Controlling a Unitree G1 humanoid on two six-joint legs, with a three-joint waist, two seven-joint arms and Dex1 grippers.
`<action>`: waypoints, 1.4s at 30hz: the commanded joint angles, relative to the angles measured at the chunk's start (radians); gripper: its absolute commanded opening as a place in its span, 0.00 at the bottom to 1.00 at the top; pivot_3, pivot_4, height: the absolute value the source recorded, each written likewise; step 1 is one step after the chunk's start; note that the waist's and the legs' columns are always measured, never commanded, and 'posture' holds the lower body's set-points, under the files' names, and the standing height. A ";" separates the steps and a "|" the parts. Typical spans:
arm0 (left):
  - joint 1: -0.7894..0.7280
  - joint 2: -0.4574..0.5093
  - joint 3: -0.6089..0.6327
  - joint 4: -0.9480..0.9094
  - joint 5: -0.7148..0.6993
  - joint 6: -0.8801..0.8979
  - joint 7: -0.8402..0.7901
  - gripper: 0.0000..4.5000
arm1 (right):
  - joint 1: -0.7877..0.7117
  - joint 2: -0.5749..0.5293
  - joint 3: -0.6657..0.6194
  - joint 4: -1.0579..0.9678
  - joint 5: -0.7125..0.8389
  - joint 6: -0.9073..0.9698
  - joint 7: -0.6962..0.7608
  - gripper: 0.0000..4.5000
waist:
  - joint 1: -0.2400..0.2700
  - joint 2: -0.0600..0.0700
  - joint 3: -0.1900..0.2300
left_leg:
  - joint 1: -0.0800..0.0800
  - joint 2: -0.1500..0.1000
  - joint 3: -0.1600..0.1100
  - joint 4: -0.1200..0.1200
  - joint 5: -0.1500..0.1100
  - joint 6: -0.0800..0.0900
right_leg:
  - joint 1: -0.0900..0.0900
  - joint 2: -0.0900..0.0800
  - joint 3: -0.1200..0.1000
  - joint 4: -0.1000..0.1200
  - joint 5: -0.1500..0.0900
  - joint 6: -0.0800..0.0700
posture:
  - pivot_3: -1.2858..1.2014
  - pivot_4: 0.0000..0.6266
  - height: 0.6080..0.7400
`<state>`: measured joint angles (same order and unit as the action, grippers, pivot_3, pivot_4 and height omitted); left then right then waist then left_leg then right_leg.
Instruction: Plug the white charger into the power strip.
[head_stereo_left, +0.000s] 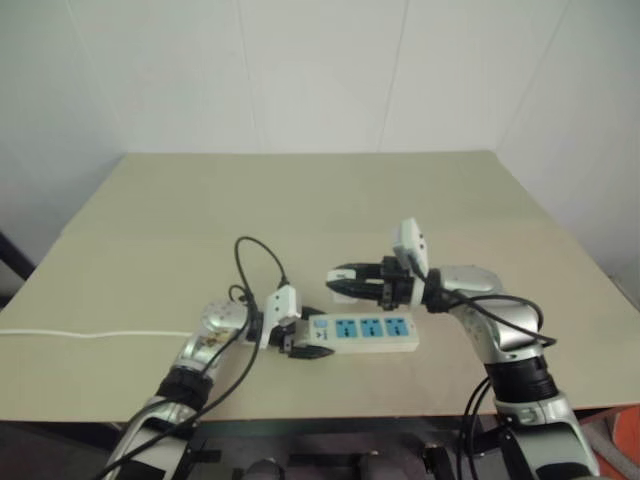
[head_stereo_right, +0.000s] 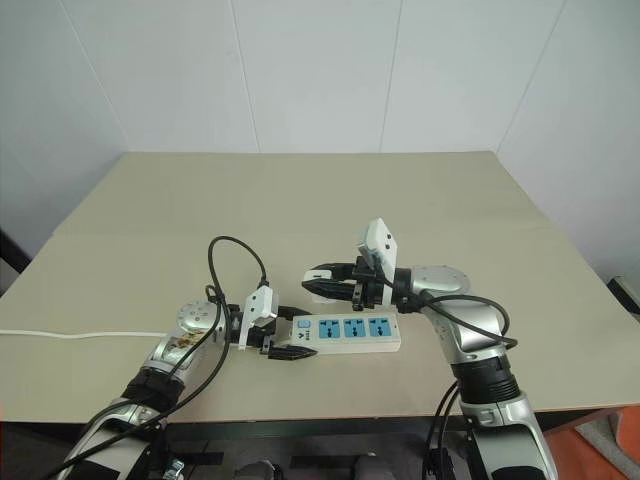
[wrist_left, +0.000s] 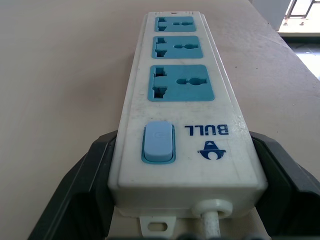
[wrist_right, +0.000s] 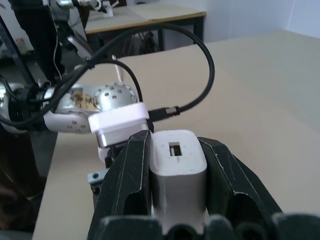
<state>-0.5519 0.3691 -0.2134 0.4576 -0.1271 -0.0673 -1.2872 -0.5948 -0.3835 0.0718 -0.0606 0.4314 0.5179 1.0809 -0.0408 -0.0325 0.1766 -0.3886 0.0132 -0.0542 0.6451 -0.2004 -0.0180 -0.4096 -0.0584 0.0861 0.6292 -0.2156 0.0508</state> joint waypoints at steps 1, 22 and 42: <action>0.006 0.006 -0.005 -0.012 -0.004 -0.002 0.002 0.73 | 0.010 0.026 -0.015 -0.029 0.050 -0.015 -0.013 0.27 | 0.000 0.000 0.000 | 0.000 0.000 0.000 0.000 0.000 0.000 | 0.000 0.000 0.000 0.000 0.000 0.000 | 0.52 0.24 1.00; 0.003 0.021 -0.006 -0.017 -0.018 0.005 -0.009 0.73 | 0.092 0.046 0.034 0.069 -0.019 -0.223 0.000 0.27 | -0.004 0.000 0.000 | -0.001 0.000 0.000 0.000 0.000 0.000 | -0.001 0.001 0.000 0.000 0.000 0.000 | 0.52 0.24 1.00; 0.011 0.035 -0.006 -0.035 -0.029 0.015 -0.017 0.73 | 0.076 0.038 0.040 0.173 -0.051 -0.372 0.049 0.27 | -0.005 0.000 0.000 | -0.001 0.000 0.000 -0.001 0.000 0.000 | -0.002 0.001 0.000 0.000 0.000 0.000 | 0.52 0.24 1.00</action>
<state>-0.5480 0.3913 -0.2152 0.4477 -0.1544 -0.0583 -1.2958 -0.4990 -0.3396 0.1142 0.1280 0.3783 0.1794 1.1156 -0.0458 -0.0325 0.1766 -0.3900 0.0137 -0.0537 0.6442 -0.2004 -0.0180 -0.4120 -0.0578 0.0863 0.6288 -0.2158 0.0509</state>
